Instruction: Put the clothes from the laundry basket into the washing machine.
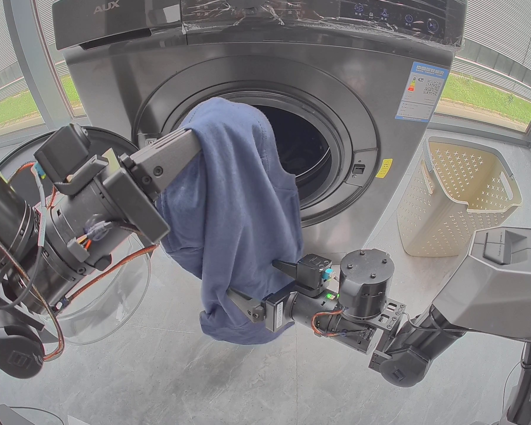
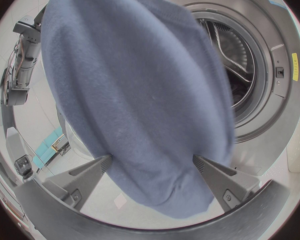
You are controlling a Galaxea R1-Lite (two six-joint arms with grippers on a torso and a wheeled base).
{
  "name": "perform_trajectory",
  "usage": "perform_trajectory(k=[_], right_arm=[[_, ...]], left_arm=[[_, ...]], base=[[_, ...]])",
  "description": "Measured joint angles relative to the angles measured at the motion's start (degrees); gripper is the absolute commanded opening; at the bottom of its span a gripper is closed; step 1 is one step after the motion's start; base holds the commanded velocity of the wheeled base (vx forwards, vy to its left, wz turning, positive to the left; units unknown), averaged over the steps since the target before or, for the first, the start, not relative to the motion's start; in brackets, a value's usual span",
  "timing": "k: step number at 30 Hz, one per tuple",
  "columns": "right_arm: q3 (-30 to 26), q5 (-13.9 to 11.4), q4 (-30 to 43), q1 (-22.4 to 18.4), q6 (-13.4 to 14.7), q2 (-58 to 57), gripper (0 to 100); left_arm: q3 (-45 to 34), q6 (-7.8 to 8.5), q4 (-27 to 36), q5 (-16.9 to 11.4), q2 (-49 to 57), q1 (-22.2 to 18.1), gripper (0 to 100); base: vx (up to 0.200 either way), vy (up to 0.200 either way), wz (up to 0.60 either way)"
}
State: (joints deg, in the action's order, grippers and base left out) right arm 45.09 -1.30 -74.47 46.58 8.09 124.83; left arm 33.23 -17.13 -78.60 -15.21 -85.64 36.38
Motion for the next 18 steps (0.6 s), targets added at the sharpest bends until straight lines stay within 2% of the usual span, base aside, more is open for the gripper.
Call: perform_trajectory(k=[6,9,10,18], right_arm=[[2.4,0.1,0.1,-1.0,0.0,2.1,100],[4.4,1.0,0.2,-1.8,0.0,3.2,100],[5.0,1.2,0.2,-2.1,0.0,3.5,0],[7.4,1.5,0.2,-2.8,0.0,4.2,0]], left_arm=[[0.2,0.0,0.1,-0.1,0.7,0.1,0],[0.2,-0.06,0.1,-0.2,1.4,0.1,0],[0.2,-0.11,0.2,-0.2,1.7,0.1,0],[0.0,-0.39,2.2,-0.2,3.5,0.0,0]], base=[[0.0,0.0,0.0],[0.0,0.0,0.0],[0.0,0.0,0.0],[0.0,0.0,0.0]])
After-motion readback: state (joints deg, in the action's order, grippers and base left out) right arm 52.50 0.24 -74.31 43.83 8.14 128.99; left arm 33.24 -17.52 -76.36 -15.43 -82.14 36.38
